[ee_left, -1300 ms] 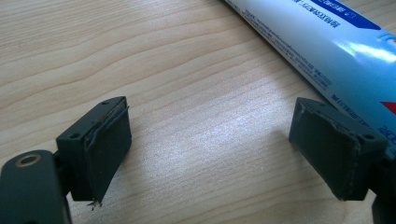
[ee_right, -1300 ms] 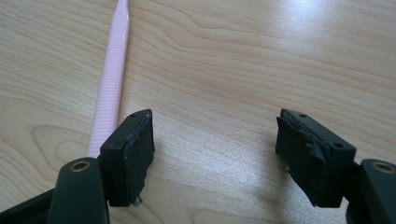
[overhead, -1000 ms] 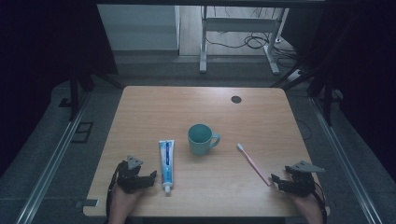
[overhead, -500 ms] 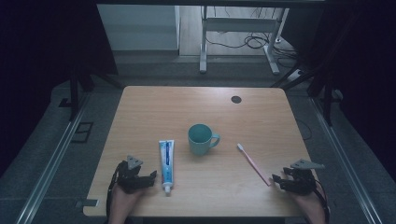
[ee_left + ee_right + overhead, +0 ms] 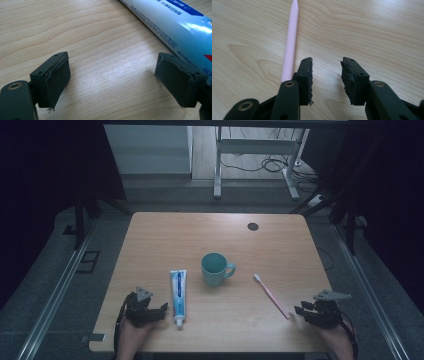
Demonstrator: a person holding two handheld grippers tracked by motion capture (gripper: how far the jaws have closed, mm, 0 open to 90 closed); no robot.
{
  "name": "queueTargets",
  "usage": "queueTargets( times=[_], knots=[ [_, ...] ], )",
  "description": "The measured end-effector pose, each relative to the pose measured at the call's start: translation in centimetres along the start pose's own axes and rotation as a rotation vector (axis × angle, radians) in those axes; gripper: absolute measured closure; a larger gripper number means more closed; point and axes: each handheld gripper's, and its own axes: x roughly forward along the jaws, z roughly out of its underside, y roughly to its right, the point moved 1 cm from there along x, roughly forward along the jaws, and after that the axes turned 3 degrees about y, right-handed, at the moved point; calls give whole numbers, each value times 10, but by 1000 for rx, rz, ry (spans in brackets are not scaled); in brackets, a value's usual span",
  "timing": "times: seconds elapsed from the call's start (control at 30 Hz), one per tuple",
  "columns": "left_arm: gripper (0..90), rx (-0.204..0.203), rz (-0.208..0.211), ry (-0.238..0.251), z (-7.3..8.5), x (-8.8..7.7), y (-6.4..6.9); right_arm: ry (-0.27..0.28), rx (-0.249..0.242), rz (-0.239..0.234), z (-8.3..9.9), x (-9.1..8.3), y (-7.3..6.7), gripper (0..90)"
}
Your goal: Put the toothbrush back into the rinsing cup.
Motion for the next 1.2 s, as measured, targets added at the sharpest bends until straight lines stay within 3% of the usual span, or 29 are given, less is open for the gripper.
queueTargets(
  times=[0.33, 0.77, 0.93, 1.2],
  knots=[
    [129, 0, 0, 0, 0, 0, 0, -77, -34, -68, -15, 5, -9, 694],
    [129, -5, -1, -1, 0, 0, 0, -186, -41, -118, -31, 17, -12, 760],
    [129, -5, -1, -2, 0, 0, 0, -209, -49, -128, -38, 19, -13, 770],
    [129, -5, -1, -1, 0, 0, 0, -220, -67, -174, -49, 28, -25, 881]
  ],
)
